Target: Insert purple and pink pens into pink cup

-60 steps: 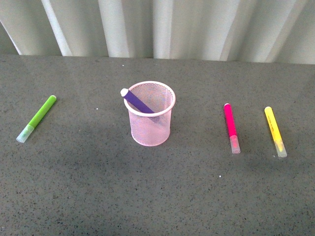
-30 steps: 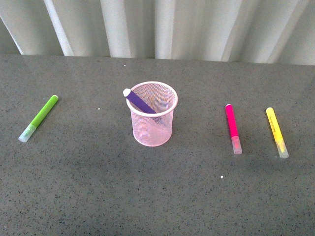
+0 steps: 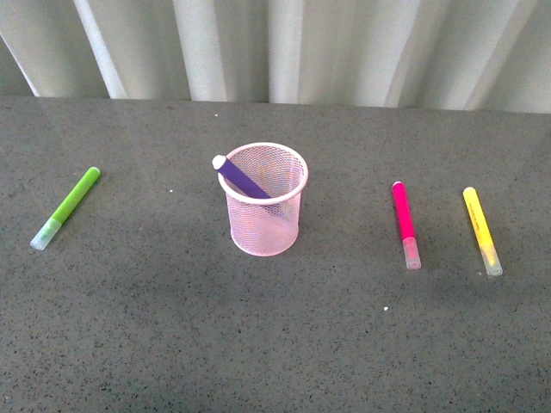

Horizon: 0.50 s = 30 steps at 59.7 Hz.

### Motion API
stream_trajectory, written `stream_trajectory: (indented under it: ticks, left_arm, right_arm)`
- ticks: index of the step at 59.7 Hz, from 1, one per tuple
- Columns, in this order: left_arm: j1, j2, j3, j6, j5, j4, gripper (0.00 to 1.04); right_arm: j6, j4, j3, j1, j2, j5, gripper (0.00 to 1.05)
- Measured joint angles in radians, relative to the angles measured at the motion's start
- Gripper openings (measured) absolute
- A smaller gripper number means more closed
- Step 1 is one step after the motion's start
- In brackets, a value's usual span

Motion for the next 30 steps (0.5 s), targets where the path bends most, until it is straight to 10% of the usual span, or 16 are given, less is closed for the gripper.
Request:
stream_trajectory:
  ticks: [30]
  left_arm:
    - [0.000,0.000,0.000,0.000,0.000,0.000,0.04]
  right_arm:
    - [0.000,0.000,0.000,0.000,0.000,0.000,0.98]
